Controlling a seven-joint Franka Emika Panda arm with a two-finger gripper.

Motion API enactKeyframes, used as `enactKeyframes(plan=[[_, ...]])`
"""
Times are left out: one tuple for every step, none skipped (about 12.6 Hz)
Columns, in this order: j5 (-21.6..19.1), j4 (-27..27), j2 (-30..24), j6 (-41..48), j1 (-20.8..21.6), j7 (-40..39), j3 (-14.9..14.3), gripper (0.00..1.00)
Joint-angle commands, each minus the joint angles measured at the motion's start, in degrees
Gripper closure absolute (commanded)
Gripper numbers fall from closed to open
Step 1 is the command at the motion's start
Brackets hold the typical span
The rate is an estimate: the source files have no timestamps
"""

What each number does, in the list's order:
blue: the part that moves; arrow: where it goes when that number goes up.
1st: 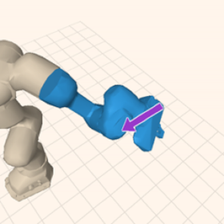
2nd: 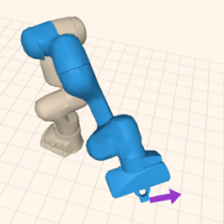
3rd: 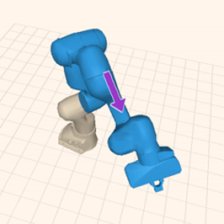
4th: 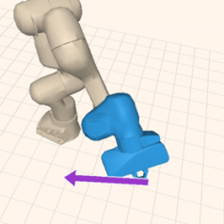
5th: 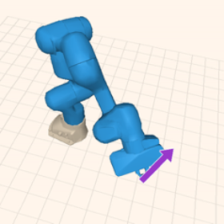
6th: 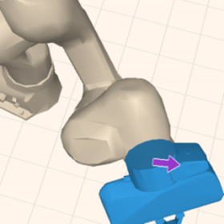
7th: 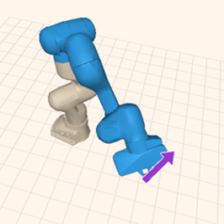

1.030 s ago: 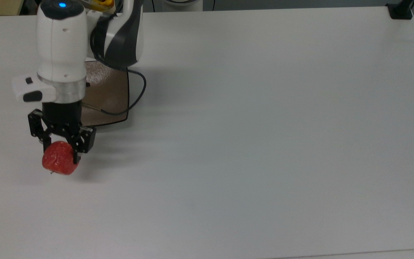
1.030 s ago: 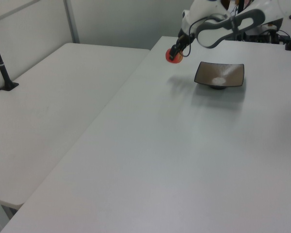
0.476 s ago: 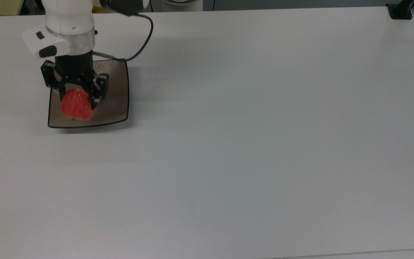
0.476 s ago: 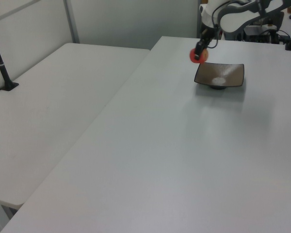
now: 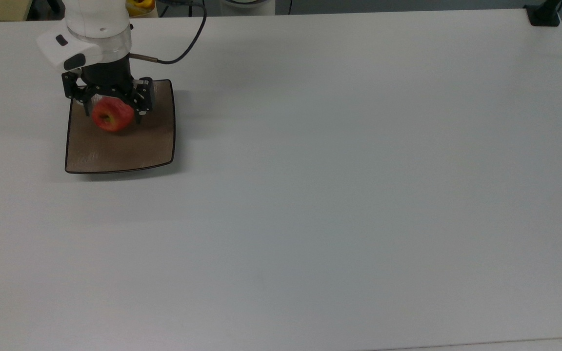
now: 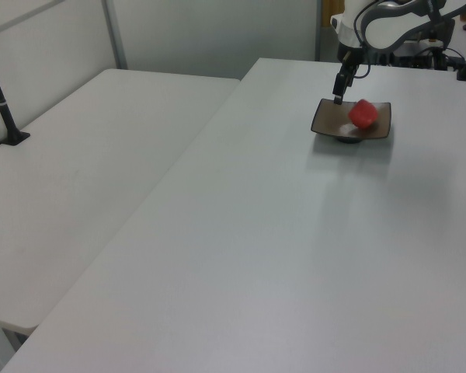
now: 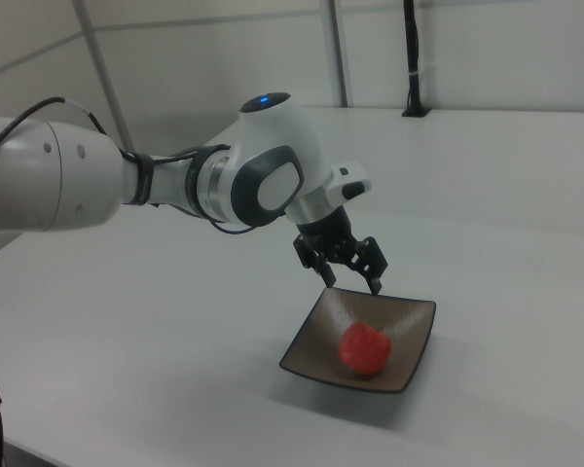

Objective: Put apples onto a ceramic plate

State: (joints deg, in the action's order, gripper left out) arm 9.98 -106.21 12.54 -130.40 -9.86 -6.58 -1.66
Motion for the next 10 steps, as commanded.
enactKeyframes(plan=[[-0.13,-1.02,-0.67,0.93,-0.42,-0.98,0.7,0.01],[-0.13,-0.93,-1.2,1.11,-0.33,-0.81,0.7,0.0],[-0.22,-0.76,-1.98,3.29,-0.16,-0.81,0.7,0.0],[-0.39,-0.32,-3.21,7.22,0.1,-0.89,0.7,0.0],[-0.48,-0.31,-4.79,10.4,0.37,-1.07,0.7,0.0],[-1.09,-0.23,-6.2,14.26,0.72,-1.07,0.87,0.0],[-1.97,-0.23,-8.04,17.77,1.77,-1.07,0.78,0.0],[-3.37,-0.23,-10.06,20.94,2.47,-1.07,0.87,0.0],[-5.56,-0.05,-11.99,23.93,3.26,-0.98,0.78,0.0],[-8.28,-0.05,-13.84,25.18,3.62,-0.46,0.78,0.0]])
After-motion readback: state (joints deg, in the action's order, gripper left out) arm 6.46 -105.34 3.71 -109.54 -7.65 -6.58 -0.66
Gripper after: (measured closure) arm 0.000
